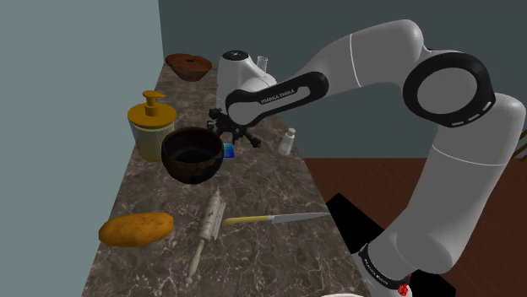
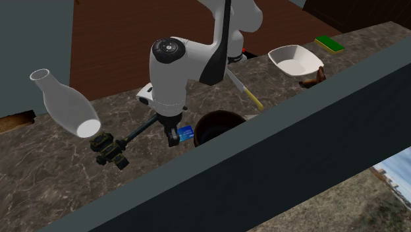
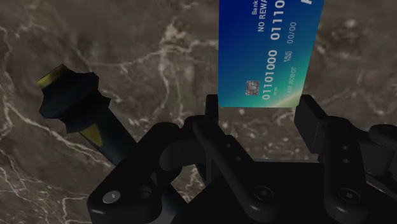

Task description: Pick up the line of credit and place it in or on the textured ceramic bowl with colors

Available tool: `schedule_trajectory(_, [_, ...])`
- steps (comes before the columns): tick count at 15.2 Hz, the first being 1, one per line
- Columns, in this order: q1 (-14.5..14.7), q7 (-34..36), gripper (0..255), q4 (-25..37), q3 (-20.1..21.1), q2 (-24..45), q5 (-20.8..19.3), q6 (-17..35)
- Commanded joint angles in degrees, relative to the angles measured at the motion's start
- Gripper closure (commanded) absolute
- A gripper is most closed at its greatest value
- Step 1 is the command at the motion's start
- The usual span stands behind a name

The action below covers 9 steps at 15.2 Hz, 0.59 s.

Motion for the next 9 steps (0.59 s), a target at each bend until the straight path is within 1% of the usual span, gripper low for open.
schedule_trajectory(1, [-0.07,-0.17,255,0.19,0.05,-0.27,0.21,-0.65])
schedule_trajectory(9, [-0.44,-1.83,255,2.55,0.7,-3.21,2.02,-5.7])
